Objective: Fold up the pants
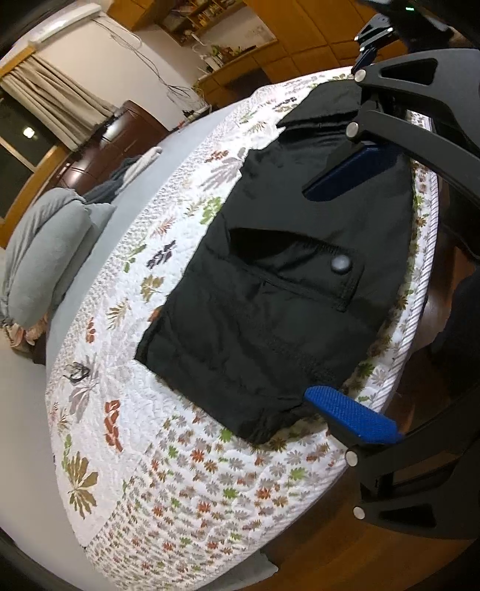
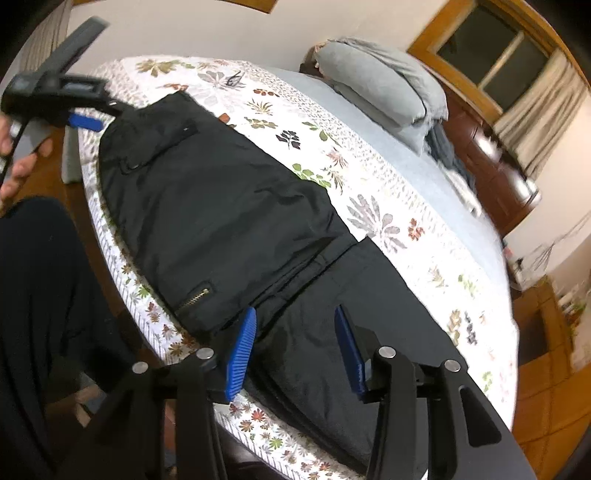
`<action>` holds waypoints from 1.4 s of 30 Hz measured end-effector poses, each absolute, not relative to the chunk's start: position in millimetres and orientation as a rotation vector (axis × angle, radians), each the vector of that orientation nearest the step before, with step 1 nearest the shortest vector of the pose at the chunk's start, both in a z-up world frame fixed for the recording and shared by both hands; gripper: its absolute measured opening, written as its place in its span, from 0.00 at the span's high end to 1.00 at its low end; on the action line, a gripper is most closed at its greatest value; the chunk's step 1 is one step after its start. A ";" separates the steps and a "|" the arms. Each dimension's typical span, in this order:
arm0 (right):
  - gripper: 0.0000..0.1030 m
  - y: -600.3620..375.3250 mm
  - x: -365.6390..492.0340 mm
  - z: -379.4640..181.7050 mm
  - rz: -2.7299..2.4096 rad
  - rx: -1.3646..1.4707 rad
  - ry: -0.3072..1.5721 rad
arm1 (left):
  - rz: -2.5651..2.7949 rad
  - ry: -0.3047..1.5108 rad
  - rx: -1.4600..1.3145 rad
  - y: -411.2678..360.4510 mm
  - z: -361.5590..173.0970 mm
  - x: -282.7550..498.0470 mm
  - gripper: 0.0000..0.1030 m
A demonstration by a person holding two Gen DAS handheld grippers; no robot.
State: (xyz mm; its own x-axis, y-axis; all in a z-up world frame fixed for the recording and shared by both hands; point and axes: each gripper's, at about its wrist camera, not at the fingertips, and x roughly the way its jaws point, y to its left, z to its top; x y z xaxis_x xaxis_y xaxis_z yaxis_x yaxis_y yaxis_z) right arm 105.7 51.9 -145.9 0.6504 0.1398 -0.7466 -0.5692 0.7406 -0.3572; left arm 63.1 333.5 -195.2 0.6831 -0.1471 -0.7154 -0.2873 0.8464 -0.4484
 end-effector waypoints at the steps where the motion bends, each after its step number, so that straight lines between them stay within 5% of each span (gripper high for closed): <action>1: 0.56 40.2 115.0 -143.9 0.435 -0.561 0.792 | 0.089 0.817 -0.577 335.7 -193.1 59.7 0.03; 16: 0.47 31.4 130.5 -178.2 0.549 -0.492 0.937 | 0.146 0.886 -0.637 355.9 -220.2 44.3 0.03; 19: 0.31 24.9 117.1 -169.6 0.592 -0.491 0.933 | 0.145 0.881 -0.645 357.7 -220.3 43.9 0.03; 24: 0.31 27.1 108.1 -174.0 0.612 -0.544 0.897 | 0.137 0.879 -0.633 355.0 -219.3 47.9 0.03; 26: 0.44 31.5 117.2 -182.0 0.602 -0.562 0.902 | 0.138 0.880 -0.648 355.6 -219.3 49.0 0.03; 27: 0.70 32.6 121.1 -185.6 0.608 -0.561 0.922 | 0.136 0.877 -0.654 355.6 -218.6 48.5 0.03; 28: 0.80 33.2 125.6 -188.9 0.643 -0.524 0.960 | 0.135 0.876 -0.653 355.4 -217.8 47.8 0.03; 30: 0.85 36.4 126.3 -191.4 0.645 -0.522 0.962 | 0.142 0.878 -0.639 354.9 -217.0 47.0 0.03; 39: 0.87 41.7 125.5 -191.3 0.732 -0.550 0.991 | 0.149 0.918 -0.663 356.0 -229.7 52.8 0.03; 42: 0.71 40.9 133.8 -181.3 0.798 -0.483 1.046 | 0.173 0.917 -0.750 366.1 -235.2 52.4 0.03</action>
